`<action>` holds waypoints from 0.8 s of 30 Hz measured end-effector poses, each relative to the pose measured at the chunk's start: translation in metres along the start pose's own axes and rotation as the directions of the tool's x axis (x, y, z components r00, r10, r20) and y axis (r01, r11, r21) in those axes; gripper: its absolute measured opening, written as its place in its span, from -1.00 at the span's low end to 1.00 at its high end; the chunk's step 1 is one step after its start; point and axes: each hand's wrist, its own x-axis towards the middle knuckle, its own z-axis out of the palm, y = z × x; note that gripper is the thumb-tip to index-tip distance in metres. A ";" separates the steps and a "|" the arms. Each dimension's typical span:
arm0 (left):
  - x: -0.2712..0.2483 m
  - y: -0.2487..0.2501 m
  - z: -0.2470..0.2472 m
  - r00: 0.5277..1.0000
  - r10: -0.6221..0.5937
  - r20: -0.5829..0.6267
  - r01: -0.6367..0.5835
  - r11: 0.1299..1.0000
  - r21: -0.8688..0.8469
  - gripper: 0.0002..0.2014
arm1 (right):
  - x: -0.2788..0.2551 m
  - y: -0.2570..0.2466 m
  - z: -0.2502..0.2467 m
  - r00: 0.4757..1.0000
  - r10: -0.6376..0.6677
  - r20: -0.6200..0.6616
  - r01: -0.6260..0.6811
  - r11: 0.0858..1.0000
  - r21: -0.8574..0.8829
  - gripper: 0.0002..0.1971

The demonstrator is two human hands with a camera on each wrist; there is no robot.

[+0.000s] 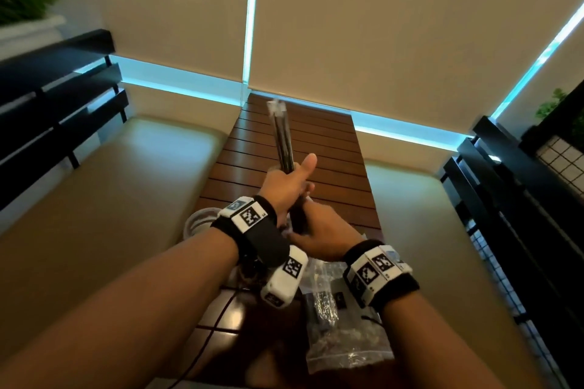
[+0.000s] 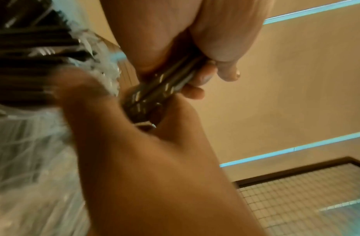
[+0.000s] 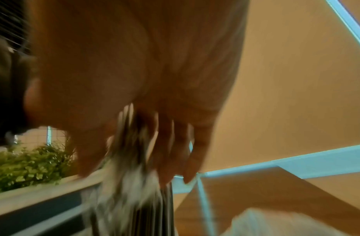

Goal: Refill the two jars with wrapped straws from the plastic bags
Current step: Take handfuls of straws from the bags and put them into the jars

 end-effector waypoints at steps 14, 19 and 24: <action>-0.015 0.021 -0.026 0.904 0.419 0.079 -0.351 0.625 0.697 -0.66 | 0.023 -0.103 -0.096 0.772 -0.214 -0.598 0.326 0.942 0.084 -0.54; -0.015 0.020 -0.039 0.877 0.476 0.069 -0.380 0.599 0.704 -0.76 | 0.031 -0.098 -0.065 0.784 -0.196 -0.589 0.285 0.957 0.061 -0.65; -0.006 0.026 -0.042 0.880 0.441 0.177 -0.411 0.519 0.749 -0.88 | 0.036 -0.087 -0.045 0.738 -0.058 -0.672 0.234 0.956 0.175 -0.77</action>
